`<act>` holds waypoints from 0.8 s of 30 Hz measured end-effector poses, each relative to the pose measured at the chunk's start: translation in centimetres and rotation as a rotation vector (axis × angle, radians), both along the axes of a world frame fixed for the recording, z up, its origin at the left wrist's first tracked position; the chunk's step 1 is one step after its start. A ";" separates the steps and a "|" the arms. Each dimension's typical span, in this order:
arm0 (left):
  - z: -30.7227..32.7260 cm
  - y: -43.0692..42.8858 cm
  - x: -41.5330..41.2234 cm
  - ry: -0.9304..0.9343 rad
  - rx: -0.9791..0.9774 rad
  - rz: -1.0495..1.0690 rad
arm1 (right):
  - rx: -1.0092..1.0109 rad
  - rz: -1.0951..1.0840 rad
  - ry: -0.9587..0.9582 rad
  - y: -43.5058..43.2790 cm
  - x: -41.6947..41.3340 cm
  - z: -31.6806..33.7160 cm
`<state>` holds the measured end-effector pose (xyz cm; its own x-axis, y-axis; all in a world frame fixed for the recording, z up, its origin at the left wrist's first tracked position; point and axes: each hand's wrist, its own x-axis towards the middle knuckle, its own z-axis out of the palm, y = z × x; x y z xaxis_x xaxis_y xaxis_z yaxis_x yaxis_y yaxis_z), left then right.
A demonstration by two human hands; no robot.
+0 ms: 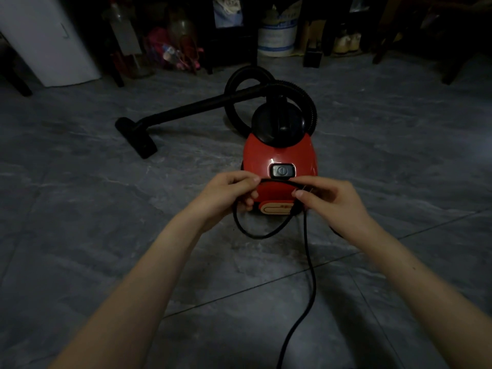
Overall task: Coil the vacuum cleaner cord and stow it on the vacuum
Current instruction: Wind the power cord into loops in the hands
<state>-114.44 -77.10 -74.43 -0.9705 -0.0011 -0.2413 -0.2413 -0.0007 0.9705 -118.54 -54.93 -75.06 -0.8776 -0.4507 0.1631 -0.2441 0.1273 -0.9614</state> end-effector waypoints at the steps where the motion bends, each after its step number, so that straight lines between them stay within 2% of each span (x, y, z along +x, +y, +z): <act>1: -0.1 -0.1 0.1 -0.036 0.049 -0.014 | -0.043 -0.048 -0.017 0.0 -0.2 0.0; 3: -0.3 0.1 0.4 -0.083 0.310 -0.017 | -0.116 -0.102 -0.057 0.0 -0.4 0.0; 6: 0.5 0.8 0.3 -0.053 0.699 0.008 | -0.114 -0.092 -0.071 -0.3 -0.2 -0.4; 10: 1.2 0.6 0.1 -0.033 0.883 -0.061 | -0.191 -0.149 -0.141 -0.4 -0.1 -0.6; 13: 0.7 1.2 0.6 -0.027 1.072 -0.009 | -0.220 -0.197 -0.176 -0.3 -0.4 -0.6; 17: 0.2 1.9 1.0 0.015 1.079 0.124 | -0.239 -0.199 -0.263 -0.4 -0.3 -1.1; 24: 1.3 1.3 0.8 0.117 1.115 0.200 | -0.181 -0.153 -0.303 -1.0 0.8 -2.3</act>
<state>-113.61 -75.78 -73.11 -0.9936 0.0000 -0.1131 -0.0480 -0.9055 0.4217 -117.71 -55.95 -77.38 -0.9533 -0.2981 -0.0493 0.0636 -0.0383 -0.9972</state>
